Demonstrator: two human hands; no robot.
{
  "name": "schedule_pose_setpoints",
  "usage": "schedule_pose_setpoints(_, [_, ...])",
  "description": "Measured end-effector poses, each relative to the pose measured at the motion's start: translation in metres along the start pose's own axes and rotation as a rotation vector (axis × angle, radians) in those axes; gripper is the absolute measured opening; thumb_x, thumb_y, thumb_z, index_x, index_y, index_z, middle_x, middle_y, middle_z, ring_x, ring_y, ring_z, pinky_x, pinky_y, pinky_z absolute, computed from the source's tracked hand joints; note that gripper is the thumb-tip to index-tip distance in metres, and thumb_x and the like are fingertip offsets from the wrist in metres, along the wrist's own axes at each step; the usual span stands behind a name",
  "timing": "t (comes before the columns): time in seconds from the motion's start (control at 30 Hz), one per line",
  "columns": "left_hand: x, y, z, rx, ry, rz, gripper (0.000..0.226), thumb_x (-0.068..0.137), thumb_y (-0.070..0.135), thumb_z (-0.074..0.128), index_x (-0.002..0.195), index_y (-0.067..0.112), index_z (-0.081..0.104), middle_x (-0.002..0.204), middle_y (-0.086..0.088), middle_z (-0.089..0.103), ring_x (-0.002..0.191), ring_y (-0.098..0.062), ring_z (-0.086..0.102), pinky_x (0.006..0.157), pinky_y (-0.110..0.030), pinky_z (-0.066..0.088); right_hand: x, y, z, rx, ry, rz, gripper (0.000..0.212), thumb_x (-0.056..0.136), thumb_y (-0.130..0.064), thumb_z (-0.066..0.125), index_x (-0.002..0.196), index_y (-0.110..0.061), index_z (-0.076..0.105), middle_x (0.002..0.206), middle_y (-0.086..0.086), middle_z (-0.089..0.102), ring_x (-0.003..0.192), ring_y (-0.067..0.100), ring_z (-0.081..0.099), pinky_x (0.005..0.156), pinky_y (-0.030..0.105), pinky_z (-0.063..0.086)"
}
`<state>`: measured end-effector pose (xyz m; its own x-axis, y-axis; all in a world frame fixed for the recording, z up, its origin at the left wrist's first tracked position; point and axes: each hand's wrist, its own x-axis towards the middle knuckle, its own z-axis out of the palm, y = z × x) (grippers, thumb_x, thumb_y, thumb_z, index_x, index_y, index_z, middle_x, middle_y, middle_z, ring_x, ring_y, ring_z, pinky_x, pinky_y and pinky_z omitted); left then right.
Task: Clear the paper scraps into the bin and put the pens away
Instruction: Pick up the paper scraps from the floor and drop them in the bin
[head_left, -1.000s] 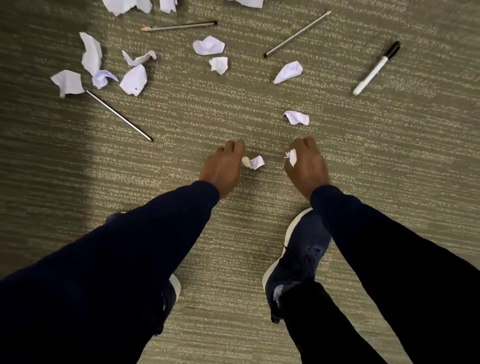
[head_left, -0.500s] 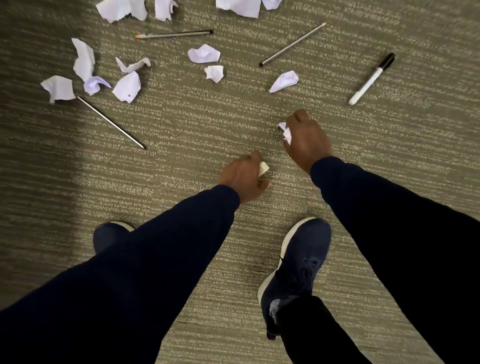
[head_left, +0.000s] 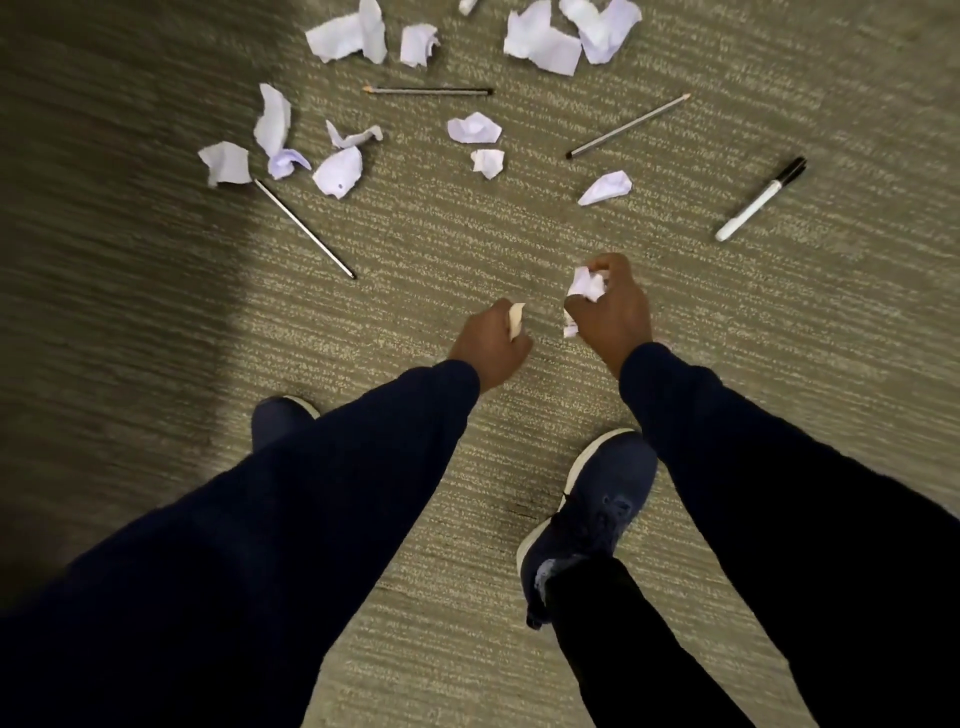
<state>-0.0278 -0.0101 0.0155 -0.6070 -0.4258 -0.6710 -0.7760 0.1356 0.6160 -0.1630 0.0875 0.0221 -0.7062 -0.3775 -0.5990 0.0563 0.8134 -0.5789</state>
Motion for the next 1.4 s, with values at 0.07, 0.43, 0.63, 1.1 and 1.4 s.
schedule_pose_setpoints(0.07, [-0.029,0.011,-0.019,-0.108,0.040,-0.095,0.019,0.094,0.014,0.056,0.105,-0.001,0.056,0.086,-0.012,0.062,0.072,-0.028,0.059,0.065,-0.045,0.058,-0.024,-0.021,-0.001,0.072,-0.070,0.074,0.028,0.081,-0.015,0.063,0.108,-0.018,0.056,0.090,0.001,0.065,0.084,0.031,0.069,0.073,0.044,0.060])
schedule_pose_setpoints(0.43, [-0.196,0.027,-0.098,-0.696,0.268,-0.398,0.002,0.091,0.018,0.052,0.092,0.019,0.053,0.073,-0.003,0.060,0.050,-0.008,0.048,0.041,-0.019,0.036,-0.161,-0.137,-0.003,0.155,-0.308,0.143,0.019,0.076,-0.015,0.058,0.093,-0.009,0.062,0.088,0.017,0.071,0.063,0.025,0.066,0.061,0.041,0.061])
schedule_pose_setpoints(0.63, [-0.266,-0.043,-0.122,-0.924,0.313,-0.471,0.011,0.087,0.012,0.049,0.091,0.021,0.053,0.073,-0.004,0.058,0.051,-0.011,0.044,0.044,-0.022,0.034,-0.219,-0.161,0.051,0.168,-0.322,0.165,0.012,0.082,-0.011,0.055,0.092,-0.013,0.061,0.073,0.004,0.063,0.052,0.015,0.058,0.052,0.030,0.053])
schedule_pose_setpoints(1.1, [-0.453,-0.323,-0.207,-1.294,0.808,-0.646,0.011,0.093,0.019,0.053,0.082,0.019,0.049,0.063,-0.002,0.050,0.046,-0.011,0.040,0.041,-0.018,0.030,-0.434,-0.203,0.344,0.040,-0.715,0.211,0.029,0.087,-0.001,0.047,0.064,-0.019,0.047,0.051,-0.003,0.042,0.040,0.010,0.036,0.046,0.022,0.040])
schedule_pose_setpoints(1.4, [-0.561,-0.458,-0.240,-1.580,1.151,-0.701,0.011,0.093,0.009,0.057,0.102,0.013,0.052,0.057,0.000,0.047,0.038,-0.009,0.035,0.041,-0.018,0.024,-0.560,-0.224,0.499,-0.081,-1.001,0.128,0.021,0.094,-0.004,0.049,0.079,-0.019,0.051,0.068,0.001,0.050,0.053,0.011,0.047,0.052,0.024,0.052])
